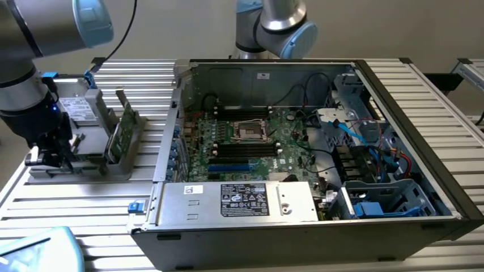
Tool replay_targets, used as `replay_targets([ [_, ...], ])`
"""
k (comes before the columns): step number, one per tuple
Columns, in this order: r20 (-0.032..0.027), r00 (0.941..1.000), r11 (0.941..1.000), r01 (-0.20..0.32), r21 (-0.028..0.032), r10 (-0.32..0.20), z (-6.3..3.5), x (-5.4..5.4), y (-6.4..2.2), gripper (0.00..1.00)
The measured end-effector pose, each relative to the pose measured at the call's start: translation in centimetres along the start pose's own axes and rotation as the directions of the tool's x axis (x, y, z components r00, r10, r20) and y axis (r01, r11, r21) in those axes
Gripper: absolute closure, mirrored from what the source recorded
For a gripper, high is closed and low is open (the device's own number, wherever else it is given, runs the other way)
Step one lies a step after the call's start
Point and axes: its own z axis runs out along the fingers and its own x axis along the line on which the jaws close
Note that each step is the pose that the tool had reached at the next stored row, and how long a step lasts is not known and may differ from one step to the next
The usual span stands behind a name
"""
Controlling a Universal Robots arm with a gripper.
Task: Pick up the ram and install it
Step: 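Pick up the ram and move it above insertion slot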
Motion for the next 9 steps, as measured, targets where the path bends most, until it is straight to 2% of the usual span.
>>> replay_targets([
  [4,0.0073,1.0,1.0,0.002,0.0014,-0.002,0.65,0.0,0.02,0.69],
  [9,0.0263,0.9996,1.0,0.004,0.0044,-0.004,1.3,0.0,-0.03,0.69],
])
